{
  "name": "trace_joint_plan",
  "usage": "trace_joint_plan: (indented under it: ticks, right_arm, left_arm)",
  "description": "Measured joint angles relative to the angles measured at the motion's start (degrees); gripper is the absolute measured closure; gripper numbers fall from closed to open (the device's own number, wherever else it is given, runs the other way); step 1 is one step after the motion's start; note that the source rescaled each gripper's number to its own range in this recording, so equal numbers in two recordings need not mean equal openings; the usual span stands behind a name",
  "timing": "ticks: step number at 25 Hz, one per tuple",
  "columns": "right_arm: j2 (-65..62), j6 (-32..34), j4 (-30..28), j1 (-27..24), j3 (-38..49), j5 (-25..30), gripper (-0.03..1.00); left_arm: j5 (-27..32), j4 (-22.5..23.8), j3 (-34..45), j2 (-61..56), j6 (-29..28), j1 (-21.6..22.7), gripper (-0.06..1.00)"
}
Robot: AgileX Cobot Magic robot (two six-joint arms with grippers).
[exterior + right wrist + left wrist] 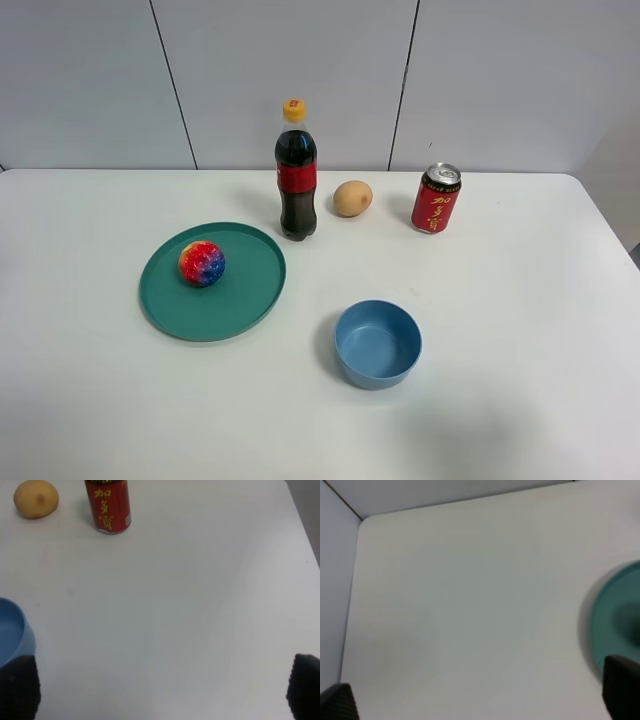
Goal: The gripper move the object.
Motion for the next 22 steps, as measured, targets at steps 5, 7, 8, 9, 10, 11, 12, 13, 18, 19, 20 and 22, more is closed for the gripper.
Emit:
trace_joint_plan:
  ticks: [5, 7, 8, 9, 10, 11, 12, 13, 18, 19, 20, 22]
  right_arm:
    - [0.00, 0.00, 0.00, 0.00, 0.00, 0.00, -0.03]
    - [0.00, 0.00, 0.00, 0.00, 0.00, 0.00, -0.03]
    - [0.00, 0.00, 0.00, 0.00, 0.00, 0.00, -0.03]
    - [0.00, 0.00, 0.00, 0.00, 0.00, 0.00, -0.03]
    - [0.00, 0.00, 0.00, 0.00, 0.00, 0.00, -0.03]
    - [0.00, 0.00, 0.00, 0.00, 0.00, 0.00, -0.03]
    - [0.00, 0.00, 0.00, 0.00, 0.00, 0.00, -0.03]
    - [0.00, 0.00, 0.00, 0.00, 0.00, 0.00, -0.03]
    - [0.00, 0.00, 0.00, 0.00, 0.00, 0.00, -0.03]
    - [0.00, 0.00, 0.00, 0.00, 0.00, 0.00, -0.03]
    - [0.00, 0.00, 0.00, 0.00, 0.00, 0.00, -0.03]
    - [0.00, 0.00, 0.00, 0.00, 0.00, 0.00, -0.03]
  left_arm:
    - [7.28, -4.20, -0.11, -9.23, -0.06, 0.00, -0.04]
    - [9.33, -5.43, -0.11, -12.63, -0.15, 0.00, -0.04]
    - [10.02, -6.33, -0.11, -14.15, -0.15, 0.00, -0.04]
    - [10.28, -7.03, -0.11, -15.30, -0.15, 0.00, -0.04]
    - [10.39, -7.59, -0.11, -16.52, -0.15, 0.00, -0.04]
    - [10.45, -7.97, -0.11, -17.65, -0.15, 0.00, -0.04]
    - [10.68, -8.56, -0.11, -18.71, -0.15, 0.00, -0.04]
    - [10.96, -9.12, -0.11, -19.61, -0.15, 0.00, -0.04]
    - [15.83, -9.96, 0.42, -24.64, -0.15, 0.00, -0.04]
    - [16.37, -9.97, 1.03, -25.78, -0.15, 0.00, -0.04]
    - [16.86, -10.03, 1.69, -26.77, -0.15, 0.00, -0.04]
    - [17.06, -10.03, 3.95, -29.26, -0.15, 0.00, -0.04]
